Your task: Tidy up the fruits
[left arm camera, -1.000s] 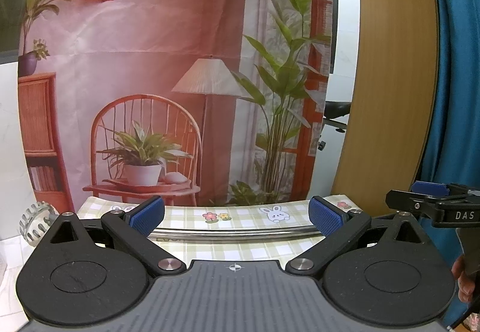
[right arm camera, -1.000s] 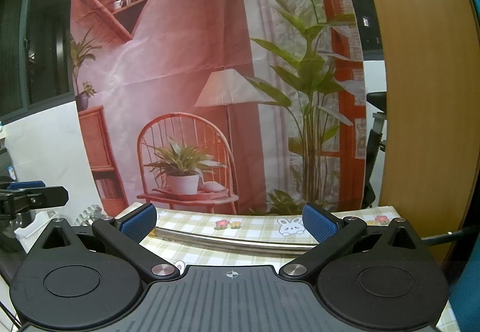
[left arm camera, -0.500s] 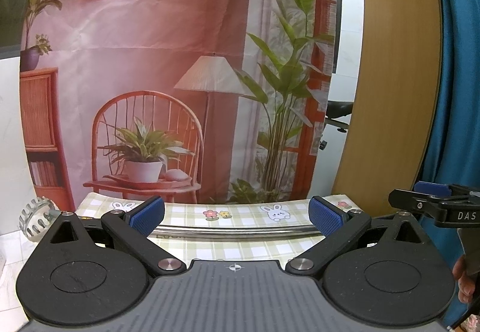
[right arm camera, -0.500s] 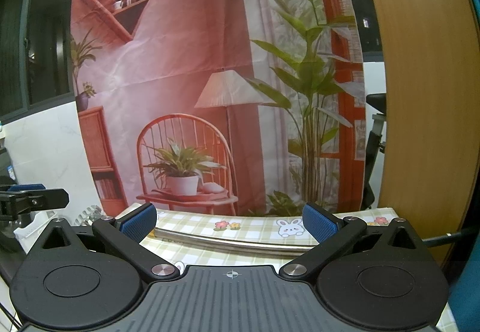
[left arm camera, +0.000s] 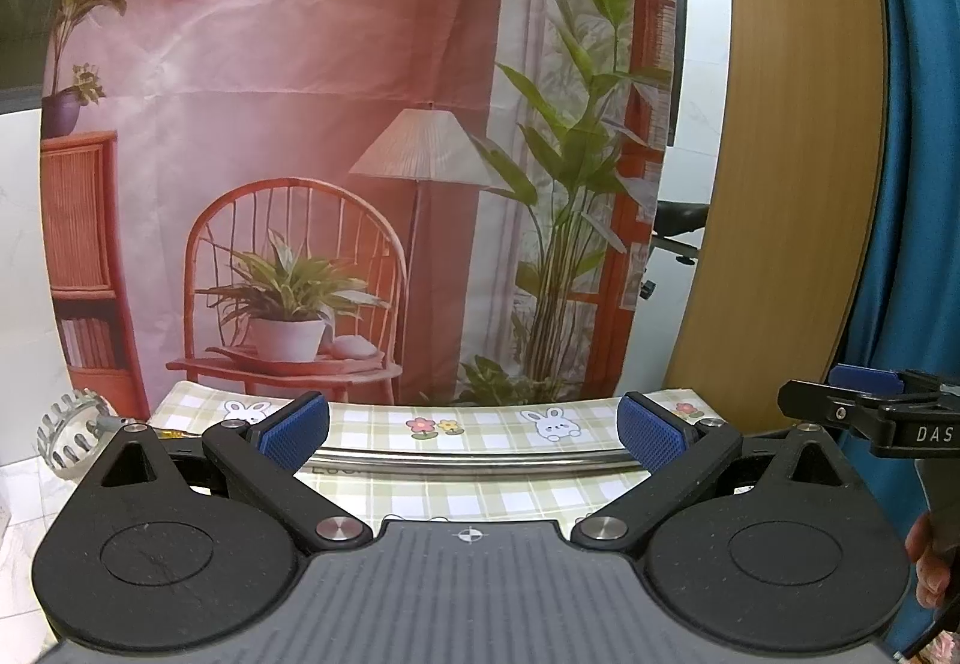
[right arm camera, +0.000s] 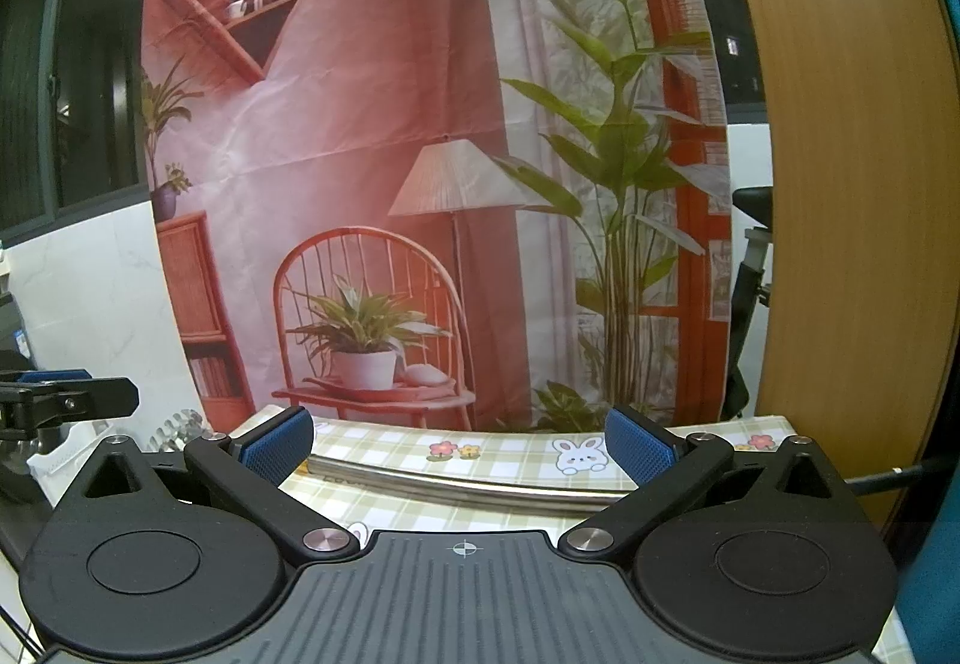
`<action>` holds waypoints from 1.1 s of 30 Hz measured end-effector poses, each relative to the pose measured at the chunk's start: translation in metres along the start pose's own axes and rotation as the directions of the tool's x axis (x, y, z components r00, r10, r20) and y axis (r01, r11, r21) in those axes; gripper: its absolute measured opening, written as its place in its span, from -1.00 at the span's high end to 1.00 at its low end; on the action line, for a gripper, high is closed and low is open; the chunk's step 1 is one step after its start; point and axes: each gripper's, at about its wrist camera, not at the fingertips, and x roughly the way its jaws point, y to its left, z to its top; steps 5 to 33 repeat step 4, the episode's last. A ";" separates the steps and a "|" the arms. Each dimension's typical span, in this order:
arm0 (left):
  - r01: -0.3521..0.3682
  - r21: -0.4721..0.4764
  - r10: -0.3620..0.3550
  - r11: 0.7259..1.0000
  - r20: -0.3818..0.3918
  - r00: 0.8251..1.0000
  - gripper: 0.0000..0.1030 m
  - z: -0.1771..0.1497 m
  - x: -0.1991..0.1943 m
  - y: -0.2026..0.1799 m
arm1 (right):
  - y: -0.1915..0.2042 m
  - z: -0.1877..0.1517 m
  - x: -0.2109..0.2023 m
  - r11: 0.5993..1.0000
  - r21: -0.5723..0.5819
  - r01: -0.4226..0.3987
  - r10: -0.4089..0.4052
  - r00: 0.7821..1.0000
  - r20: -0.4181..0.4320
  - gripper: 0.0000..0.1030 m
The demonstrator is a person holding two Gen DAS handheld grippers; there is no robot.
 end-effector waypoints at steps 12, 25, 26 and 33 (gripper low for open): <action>-0.006 -0.006 0.006 1.000 -0.004 1.000 -1.00 -0.001 0.002 0.001 | -0.002 0.001 0.002 1.000 0.000 0.000 0.000 1.000 -0.004 -0.99; -0.006 -0.006 0.006 1.000 -0.004 1.000 -1.00 -0.001 0.002 0.001 | -0.002 0.001 0.002 1.000 0.000 0.000 0.000 1.000 -0.004 -0.99; -0.006 -0.006 0.006 1.000 -0.004 1.000 -1.00 -0.001 0.002 0.001 | -0.002 0.001 0.002 1.000 0.000 0.000 0.000 1.000 -0.004 -0.99; -0.006 -0.006 0.006 1.000 -0.004 1.000 -1.00 -0.001 0.002 0.001 | -0.002 0.001 0.002 1.000 0.000 0.000 0.000 1.000 -0.004 -0.99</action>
